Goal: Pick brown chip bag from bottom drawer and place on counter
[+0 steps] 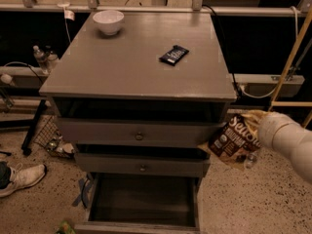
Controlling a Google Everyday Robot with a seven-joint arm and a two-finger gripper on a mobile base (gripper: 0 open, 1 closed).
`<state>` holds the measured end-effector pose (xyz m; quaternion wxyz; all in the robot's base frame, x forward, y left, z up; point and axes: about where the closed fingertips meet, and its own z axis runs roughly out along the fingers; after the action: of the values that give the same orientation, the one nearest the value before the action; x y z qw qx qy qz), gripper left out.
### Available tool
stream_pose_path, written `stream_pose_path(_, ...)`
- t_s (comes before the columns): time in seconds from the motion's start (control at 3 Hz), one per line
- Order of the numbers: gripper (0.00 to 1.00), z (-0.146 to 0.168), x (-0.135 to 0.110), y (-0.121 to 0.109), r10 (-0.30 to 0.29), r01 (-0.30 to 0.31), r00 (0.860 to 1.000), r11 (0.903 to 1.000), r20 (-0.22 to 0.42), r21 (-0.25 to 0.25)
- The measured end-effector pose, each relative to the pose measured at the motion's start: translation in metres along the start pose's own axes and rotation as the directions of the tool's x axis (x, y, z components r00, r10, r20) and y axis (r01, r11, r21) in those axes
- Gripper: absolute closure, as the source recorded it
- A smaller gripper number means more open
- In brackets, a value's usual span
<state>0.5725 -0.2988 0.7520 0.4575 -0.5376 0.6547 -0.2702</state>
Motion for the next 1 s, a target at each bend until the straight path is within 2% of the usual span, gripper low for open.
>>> stream_pose_path(0.33, 1.00, -0.017, -0.001, -0.039, -0.095, 0.097, 0.995, 0.9930, -0.028, 0.066)
stream_pose_path(1.0, 1.00, -0.021, 0.004, -0.093, -0.210, 0.217, 0.975, 0.9703, -0.075, 0.107)
